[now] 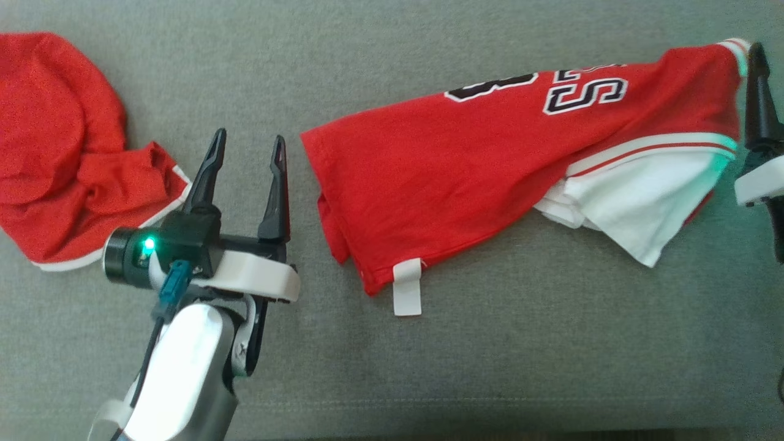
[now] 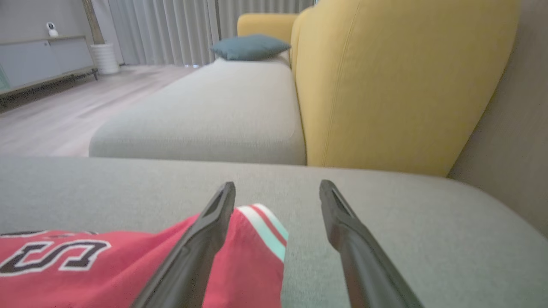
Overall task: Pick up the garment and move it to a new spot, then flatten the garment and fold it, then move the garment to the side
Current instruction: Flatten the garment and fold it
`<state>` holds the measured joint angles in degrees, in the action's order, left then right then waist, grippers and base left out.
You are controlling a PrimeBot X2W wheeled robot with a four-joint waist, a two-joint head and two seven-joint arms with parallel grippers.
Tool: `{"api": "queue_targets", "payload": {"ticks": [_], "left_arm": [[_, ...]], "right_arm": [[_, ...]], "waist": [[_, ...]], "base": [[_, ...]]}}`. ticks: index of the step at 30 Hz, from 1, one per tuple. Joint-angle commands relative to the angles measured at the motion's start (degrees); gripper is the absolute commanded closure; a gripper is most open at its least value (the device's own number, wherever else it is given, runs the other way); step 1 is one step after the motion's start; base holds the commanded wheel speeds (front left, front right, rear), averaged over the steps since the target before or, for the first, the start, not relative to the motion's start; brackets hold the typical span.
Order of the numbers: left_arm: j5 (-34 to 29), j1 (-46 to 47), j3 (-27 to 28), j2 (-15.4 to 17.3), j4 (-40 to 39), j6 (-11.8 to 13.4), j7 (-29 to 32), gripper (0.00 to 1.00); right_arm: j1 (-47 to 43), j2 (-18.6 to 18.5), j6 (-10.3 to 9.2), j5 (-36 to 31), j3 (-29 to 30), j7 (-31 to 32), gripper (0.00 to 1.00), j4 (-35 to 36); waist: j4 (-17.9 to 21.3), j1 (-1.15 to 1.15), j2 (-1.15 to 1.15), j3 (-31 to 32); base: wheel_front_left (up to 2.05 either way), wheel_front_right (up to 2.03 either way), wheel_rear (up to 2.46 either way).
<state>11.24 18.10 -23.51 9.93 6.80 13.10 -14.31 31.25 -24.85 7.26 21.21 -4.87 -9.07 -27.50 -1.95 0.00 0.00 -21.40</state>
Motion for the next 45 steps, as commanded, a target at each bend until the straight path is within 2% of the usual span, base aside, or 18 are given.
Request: {"api": "queue_targets", "payload": {"ticks": [1, 8, 13, 22, 38, 41, 45], "left_arm": [[-0.4, 0.7, 2.1, 0.6, -1.6, 0.0, -0.7, 0.00], [-0.4, -2.0, 3.1, 1.2, -1.6, 0.2, -0.7, 0.00], [-0.2, -4.1, 3.6, 1.6, -1.6, 0.4, -0.7, 0.00], [0.3, -7.7, 4.1, 1.8, -1.9, 1.1, -0.7, 0.00], [0.8, -8.2, 3.8, 2.1, -2.3, 1.3, -0.7, 0.00], [1.0, -7.8, 2.4, 1.9, -2.3, 0.0, -0.2, 0.00], [0.6, -6.8, -2.2, 1.4, -1.4, -3.5, 3.2, 0.00]], "right_arm": [[-0.9, -0.4, 0.23, -0.8, 0.0, -1.0, 0.00, 2.2], [-8.9, 5.6, 0.23, -6.9, 3.8, -3.2, 0.00, 12.6], [-16.4, 9.9, 0.23, -9.0, 3.8, -0.9, 0.00, 21.1], [-27.9, 16.2, 0.23, -9.0, 3.0, 3.6, 0.00, 31.8], [-29.4, 17.6, 0.23, -8.4, 2.0, 4.9, 0.00, 33.8], [-29.5, 17.7, 0.23, -8.3, 2.0, 4.9, 0.00, 33.7], [-29.6, 18.0, 0.23, -8.1, 1.8, 5.2, 0.00, 33.5]], "waist": [[0.6, 0.00, 0.00, 0.9], [2.1, 0.00, 0.00, 4.7], [2.9, 0.00, 0.00, 7.2], [3.4, 0.00, 0.00, 10.5], [3.5, 0.00, 0.00, 10.9], [3.5, 0.00, 0.00, 10.7], [3.6, 0.00, 0.00, 10.1]], "base": [[0.00, 0.00, 0.00], [0.00, 0.00, 0.00], [0.00, 0.00, 0.00], [0.00, 0.00, 0.00], [0.00, 0.00, 0.00], [0.00, 0.00, 0.00], [0.00, 0.00, 0.00]]}}
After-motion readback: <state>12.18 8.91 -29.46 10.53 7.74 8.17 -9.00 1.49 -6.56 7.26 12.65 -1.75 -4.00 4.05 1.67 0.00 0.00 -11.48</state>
